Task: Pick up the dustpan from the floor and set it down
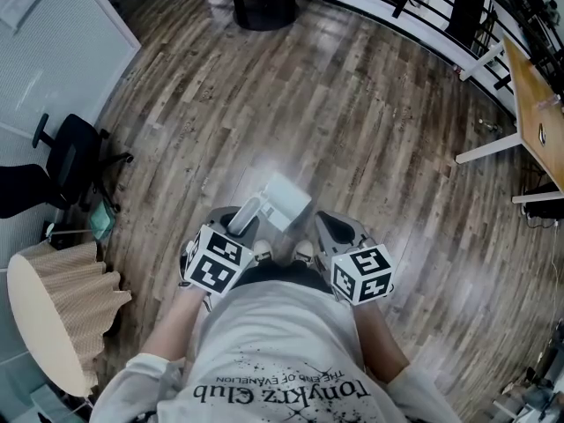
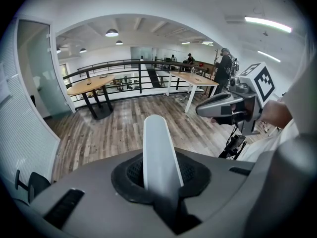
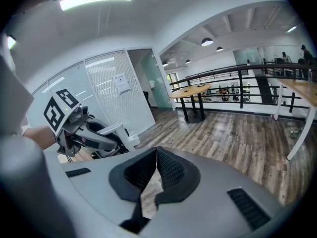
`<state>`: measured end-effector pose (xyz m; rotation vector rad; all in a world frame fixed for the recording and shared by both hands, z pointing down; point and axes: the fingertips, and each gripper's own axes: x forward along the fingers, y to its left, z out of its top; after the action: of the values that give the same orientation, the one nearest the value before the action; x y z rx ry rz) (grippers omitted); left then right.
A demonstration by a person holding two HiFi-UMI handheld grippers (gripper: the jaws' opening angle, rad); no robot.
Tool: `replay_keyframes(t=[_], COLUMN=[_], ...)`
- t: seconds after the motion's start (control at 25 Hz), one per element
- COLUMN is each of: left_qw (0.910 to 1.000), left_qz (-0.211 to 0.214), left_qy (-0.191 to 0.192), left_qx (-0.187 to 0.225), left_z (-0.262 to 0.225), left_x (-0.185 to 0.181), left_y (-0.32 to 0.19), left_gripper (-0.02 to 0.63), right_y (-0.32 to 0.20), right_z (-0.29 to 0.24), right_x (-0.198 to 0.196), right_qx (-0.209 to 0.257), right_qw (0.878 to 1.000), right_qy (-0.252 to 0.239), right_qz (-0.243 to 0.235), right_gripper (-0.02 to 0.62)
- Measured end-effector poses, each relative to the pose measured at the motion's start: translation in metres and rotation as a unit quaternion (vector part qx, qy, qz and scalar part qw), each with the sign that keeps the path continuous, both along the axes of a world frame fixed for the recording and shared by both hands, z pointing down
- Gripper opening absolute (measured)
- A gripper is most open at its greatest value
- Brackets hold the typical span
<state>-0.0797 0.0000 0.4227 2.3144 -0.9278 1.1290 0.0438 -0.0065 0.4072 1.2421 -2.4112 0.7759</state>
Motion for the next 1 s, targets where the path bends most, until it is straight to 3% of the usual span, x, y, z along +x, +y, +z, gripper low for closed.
replay_keyframes(t=[1.0], left_qw=[0.9998], left_qz=[0.017], left_qy=[-0.01], left_qx=[-0.002], left_z=[0.02], left_x=[0.018], left_y=[-0.004], left_gripper=[0.075], right_y=[0.003], right_z=[0.018], right_x=[0.011], right_qx=[-0.02], right_qw=[1.0], right_qy=[-0.004], right_qz=[0.013], right_gripper=[0.026])
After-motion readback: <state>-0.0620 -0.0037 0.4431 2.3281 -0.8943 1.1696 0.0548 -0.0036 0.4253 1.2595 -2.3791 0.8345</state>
